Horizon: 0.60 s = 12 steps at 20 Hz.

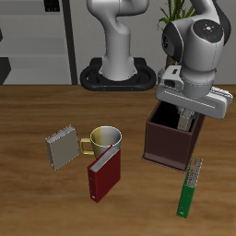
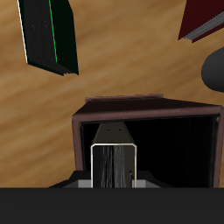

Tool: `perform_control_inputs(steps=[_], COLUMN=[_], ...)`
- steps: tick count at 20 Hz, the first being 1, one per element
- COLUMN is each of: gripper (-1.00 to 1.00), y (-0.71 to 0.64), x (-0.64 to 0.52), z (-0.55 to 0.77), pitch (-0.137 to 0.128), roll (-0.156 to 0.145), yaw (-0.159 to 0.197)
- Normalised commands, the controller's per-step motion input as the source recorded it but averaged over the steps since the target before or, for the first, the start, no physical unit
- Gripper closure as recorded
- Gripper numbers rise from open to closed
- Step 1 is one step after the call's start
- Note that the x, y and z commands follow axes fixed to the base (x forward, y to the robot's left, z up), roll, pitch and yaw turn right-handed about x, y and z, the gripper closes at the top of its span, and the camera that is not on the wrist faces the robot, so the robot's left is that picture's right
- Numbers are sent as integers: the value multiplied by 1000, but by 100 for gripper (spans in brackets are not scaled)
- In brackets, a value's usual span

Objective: Place the left yellow book into the left desk caddy's right compartment and place the right yellow book into the left desk caddy's right compartment and place the red book into the left desk caddy's left compartment

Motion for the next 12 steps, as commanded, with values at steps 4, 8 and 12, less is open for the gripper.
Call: perform_control_inputs(steps=[4,8,12], gripper=[-100,-100,-100], y=[37,61,67], x=[21,-41,-48], z=[-116,16,69], pitch=[40,0,-13], roll=[39,27,13], yaw=[2,19,12])
